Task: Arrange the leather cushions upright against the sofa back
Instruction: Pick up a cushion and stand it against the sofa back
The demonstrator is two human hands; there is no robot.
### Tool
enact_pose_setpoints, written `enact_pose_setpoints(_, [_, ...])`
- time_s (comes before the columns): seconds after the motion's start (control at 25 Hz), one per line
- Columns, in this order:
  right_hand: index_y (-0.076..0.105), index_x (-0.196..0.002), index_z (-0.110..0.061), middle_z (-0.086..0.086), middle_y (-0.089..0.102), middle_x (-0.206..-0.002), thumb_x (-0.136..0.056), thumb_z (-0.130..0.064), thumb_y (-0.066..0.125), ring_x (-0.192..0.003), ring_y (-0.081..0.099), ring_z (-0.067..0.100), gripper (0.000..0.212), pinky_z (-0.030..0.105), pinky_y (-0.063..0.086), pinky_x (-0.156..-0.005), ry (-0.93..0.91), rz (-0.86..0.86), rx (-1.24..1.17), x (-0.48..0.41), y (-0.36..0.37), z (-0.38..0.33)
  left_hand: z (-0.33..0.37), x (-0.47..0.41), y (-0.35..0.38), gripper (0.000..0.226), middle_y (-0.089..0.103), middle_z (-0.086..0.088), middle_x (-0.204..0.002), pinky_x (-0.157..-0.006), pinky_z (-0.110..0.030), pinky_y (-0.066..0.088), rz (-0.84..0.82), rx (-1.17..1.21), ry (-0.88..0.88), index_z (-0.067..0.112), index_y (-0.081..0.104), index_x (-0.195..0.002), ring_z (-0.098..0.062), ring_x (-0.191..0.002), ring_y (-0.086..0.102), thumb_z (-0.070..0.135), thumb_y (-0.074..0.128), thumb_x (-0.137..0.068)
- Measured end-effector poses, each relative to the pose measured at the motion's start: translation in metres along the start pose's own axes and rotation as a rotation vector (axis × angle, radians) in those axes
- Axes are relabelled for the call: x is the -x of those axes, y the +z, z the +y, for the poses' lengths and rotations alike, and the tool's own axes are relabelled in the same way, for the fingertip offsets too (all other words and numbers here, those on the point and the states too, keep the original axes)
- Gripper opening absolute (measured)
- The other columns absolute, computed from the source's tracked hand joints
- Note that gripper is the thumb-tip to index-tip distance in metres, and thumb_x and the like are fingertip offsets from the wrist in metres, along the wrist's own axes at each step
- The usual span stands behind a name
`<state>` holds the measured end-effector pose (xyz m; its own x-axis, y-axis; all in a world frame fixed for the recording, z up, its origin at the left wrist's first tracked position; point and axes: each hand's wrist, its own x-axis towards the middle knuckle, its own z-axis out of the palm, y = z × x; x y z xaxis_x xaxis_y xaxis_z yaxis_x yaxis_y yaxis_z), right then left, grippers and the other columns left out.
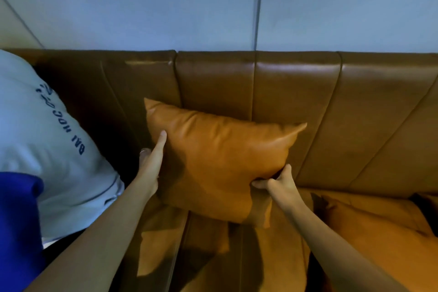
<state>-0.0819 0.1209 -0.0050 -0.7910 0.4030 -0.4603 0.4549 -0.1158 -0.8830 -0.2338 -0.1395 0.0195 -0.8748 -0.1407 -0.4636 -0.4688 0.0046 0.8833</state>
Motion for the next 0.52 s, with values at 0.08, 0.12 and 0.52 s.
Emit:
enact_pose_setpoints(0.08, [0.031,-0.115,-0.024,0.001,0.046,-0.122,-0.073,-0.013,0.081,-0.112,0.049,0.027,0.066,0.053,0.046,-0.100,0.003,-0.018,0.014,-0.013,0.014,-0.003,0.002,-0.010,-0.008,0.097,0.037,-0.011,-0.153,-0.112,-0.058,0.027,0.033,0.002,-0.009,0.018,0.026,-0.151,-0.036,-0.137,0.037,0.074,0.058,-0.079])
enact_pose_setpoints(0.12, [0.032,-0.116,-0.024,0.001,0.046,-0.124,-0.072,-0.014,0.082,-0.113,0.049,0.028,0.067,0.054,0.046,-0.100,0.008,-0.032,0.023,-0.020,0.022,-0.003,0.001,-0.017,-0.014,0.098,0.037,-0.012,-0.154,-0.112,-0.058,0.027,0.036,0.003,-0.013,0.018,0.026,-0.151,-0.037,-0.137,0.037,0.075,0.058,-0.078])
enact_pose_setpoints(0.52, [0.022,-0.143,-0.031,0.004,0.047,-0.140,-0.065,-0.034,0.087,-0.129,0.046,0.032,0.101,0.052,0.041,-0.107,0.086,-0.088,0.164,-0.061,0.069,0.014,-0.015,-0.059,-0.032,0.101,0.025,-0.010,-0.161,-0.109,-0.067,0.028,0.005,-0.088,-0.098,0.033,0.011,-0.157,-0.042,-0.141,0.029,0.079,0.054,-0.078])
